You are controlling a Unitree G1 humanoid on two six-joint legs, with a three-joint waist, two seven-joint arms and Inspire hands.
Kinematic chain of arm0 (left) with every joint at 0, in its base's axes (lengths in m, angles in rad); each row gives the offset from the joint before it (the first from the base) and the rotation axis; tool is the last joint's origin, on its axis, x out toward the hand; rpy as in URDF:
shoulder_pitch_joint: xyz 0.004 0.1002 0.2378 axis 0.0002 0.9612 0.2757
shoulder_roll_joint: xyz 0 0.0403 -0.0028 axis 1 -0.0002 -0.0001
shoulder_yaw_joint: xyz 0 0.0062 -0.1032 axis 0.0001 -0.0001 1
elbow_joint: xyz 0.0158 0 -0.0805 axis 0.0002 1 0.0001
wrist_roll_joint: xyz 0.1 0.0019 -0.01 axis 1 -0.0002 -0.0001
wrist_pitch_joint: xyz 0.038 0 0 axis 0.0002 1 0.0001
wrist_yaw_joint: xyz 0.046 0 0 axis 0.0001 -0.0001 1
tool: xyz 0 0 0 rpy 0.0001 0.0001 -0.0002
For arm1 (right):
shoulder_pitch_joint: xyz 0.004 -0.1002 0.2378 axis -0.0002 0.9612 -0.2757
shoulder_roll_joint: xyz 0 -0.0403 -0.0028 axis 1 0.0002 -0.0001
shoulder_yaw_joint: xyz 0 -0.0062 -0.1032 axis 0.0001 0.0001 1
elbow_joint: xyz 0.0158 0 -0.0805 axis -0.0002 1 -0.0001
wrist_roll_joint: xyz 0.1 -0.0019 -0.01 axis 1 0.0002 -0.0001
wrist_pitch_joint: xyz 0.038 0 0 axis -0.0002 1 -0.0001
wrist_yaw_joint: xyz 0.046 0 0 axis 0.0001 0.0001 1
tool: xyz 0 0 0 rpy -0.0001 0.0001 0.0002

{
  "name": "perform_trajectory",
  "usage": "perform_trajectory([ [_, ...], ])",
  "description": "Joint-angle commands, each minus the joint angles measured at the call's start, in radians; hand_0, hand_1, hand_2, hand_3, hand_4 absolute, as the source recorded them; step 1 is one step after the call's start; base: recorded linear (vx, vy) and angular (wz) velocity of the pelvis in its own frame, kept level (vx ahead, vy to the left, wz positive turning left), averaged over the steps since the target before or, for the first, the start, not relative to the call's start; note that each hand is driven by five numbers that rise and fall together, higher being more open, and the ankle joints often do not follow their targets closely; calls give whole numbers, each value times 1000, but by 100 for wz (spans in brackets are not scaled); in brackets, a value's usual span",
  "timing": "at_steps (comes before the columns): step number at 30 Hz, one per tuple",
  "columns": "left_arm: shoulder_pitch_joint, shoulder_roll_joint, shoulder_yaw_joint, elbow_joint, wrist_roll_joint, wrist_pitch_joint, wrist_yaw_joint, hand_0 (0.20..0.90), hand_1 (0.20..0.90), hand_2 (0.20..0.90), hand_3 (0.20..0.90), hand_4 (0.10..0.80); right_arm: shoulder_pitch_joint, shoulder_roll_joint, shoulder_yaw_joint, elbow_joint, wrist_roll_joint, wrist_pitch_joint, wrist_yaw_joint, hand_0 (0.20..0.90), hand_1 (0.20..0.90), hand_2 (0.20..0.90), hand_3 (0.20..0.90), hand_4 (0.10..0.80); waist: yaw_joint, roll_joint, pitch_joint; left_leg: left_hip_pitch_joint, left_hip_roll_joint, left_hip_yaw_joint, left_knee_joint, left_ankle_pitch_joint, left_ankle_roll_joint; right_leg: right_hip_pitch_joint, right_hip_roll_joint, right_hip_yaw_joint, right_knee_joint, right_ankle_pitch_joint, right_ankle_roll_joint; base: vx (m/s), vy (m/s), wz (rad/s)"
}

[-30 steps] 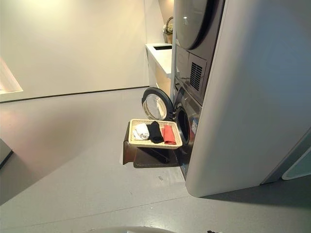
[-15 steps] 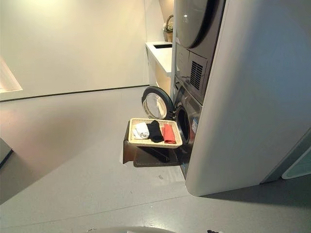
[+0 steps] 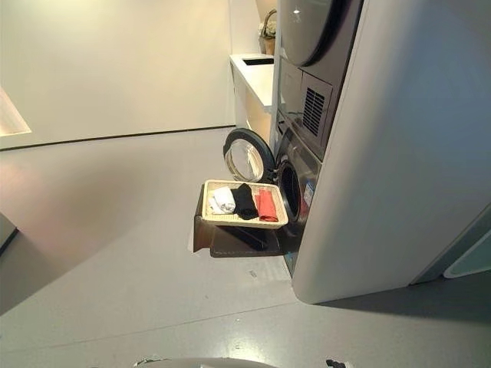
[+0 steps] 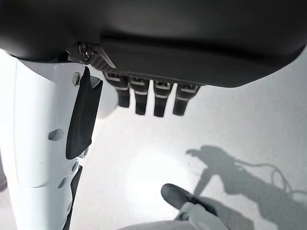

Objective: Pick up the clothes and place them into the washing machine

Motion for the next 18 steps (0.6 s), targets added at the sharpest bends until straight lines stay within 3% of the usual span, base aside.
perform_trajectory([
  [1,-89,-19,40,9,-7,-21,17,900,900,900,900,800,-81,-6,29,17,-15,-20,-25,900,900,900,900,800,24,-30,37,-47,-63,51,111,-111,14,-97,-13,-12,164,-26,26,68,136,-1],
  [3,-92,-15,43,8,-9,-21,16,900,900,900,900,800,-83,-5,24,15,-10,-21,-28,900,900,900,900,800,26,-30,42,-51,-67,46,125,-120,22,-107,-15,-15,201,-33,29,67,91,3],
  [6,-104,-5,46,-2,-16,-23,13,900,900,900,900,800,-86,-6,-1,11,25,-32,-31,900,900,900,900,800,14,-20,66,-33,-78,17,153,-147,47,-193,-25,-12,425,14,35,124,133,10],
  [8,-114,7,41,-6,-11,-23,12,900,900,900,900,800,-88,-7,-18,8,50,-37,-34,900,900,900,900,800,-6,-2,88,-13,-75,-1,159,-155,56,-249,-8,2,541,35,25,136,134,12],
  [11,-113,14,43,-3,-14,-24,14,900,900,900,900,800,-79,-6,-32,13,61,-38,-34,900,900,900,900,800,-19,11,91,19,-73,-15,143,-165,51,-299,-1,-1,544,11,10,207,50,19],
  [12,-116,18,45,3,-17,-27,20,900,900,900,900,800,-71,-5,-47,22,70,-37,-37,900,900,900,900,800,-36,16,90,68,-76,-40,120,-185,42,-335,-3,-4,450,6,2,338,-37,30],
  [14,-123,18,43,7,-20,-36,25,900,900,900,900,800,-62,-5,-59,26,66,-35,-36,900,900,900,900,800,-64,1,90,130,-97,-75,111,-212,28,-379,-31,3,261,80,23,442,-77,42],
  [18,-123,7,38,14,-33,-43,30,900,900,900,900,800,-53,-1,-71,28,48,-23,-37,900,900,900,900,800,-106,12,99,242,-73,-123,71,-247,4,-448,-25,-29,35,200,56,383,-71,35],
])
